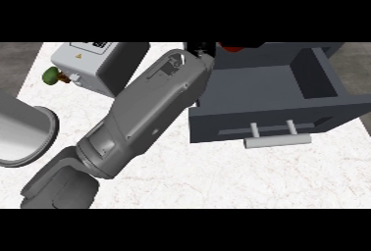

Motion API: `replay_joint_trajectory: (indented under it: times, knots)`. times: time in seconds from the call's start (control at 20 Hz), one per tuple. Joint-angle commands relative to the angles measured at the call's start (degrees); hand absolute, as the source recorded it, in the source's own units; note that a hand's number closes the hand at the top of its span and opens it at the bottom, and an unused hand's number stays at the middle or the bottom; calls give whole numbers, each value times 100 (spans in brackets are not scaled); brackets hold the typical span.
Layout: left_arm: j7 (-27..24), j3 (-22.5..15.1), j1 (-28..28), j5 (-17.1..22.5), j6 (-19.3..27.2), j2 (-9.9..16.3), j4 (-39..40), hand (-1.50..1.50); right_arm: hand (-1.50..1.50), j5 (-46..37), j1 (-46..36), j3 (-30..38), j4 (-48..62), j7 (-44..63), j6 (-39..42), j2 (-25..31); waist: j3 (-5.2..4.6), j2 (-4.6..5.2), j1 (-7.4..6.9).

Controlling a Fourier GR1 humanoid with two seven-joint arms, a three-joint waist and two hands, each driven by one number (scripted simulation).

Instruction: Pick up the can, place it into the drawer and close the drawer

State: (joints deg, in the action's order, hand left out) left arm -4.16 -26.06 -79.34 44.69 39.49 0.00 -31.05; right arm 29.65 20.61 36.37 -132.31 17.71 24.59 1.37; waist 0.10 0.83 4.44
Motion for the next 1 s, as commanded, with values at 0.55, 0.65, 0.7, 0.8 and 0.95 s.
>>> replay_joint_trajectory:
  times: [0.55,0.65,0.7,0.8,0.95]
  knots:
    - [-262,-716,-271,654,499,0,639,-150,-150,35,90,41,26,-44,165,-91,4,13,75]
    - [-305,-845,-153,853,661,0,512,-150,-150,3,-179,-31,-104,140,-5,94,2,38,140]
    - [-575,-746,69,882,395,0,594,-150,-150,52,-260,-47,-230,287,-177,112,-3,46,86]
    - [-511,-795,-156,925,404,0,715,-150,-150,84,-233,85,-62,185,-83,183,0,49,126]
    - [-675,-883,85,1209,591,0,361,-150,-150,131,-224,39,-37,338,-85,230,-1,34,126]
